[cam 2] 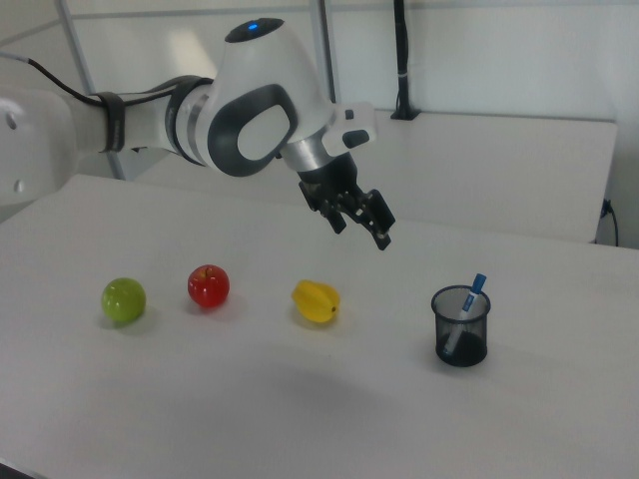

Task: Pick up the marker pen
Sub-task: 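Move the gripper toward the black mesh pen cup, then lower the gripper onto the marker in the cup and close it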

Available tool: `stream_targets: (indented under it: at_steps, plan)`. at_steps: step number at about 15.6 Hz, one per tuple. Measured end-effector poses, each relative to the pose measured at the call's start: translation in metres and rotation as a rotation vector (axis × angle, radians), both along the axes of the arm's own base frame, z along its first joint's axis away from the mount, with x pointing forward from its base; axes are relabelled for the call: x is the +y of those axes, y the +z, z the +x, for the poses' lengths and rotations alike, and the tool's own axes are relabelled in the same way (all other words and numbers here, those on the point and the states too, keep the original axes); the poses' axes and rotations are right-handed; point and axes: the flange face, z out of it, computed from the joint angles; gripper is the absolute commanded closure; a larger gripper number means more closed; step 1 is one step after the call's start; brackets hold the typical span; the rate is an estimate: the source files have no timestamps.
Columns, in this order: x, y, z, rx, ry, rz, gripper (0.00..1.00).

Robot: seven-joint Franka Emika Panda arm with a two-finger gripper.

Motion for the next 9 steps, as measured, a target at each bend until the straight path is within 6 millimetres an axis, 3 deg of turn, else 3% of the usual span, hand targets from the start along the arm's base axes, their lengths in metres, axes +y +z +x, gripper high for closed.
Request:
stream_targets:
  at_steps: [6,9]
  plan:
    - [-0.052,-0.031,0.008,-0.088,-0.084,-0.021,0.00]
    - [-0.066,-0.039,0.009,-0.113,-0.106,-0.027,0.00]
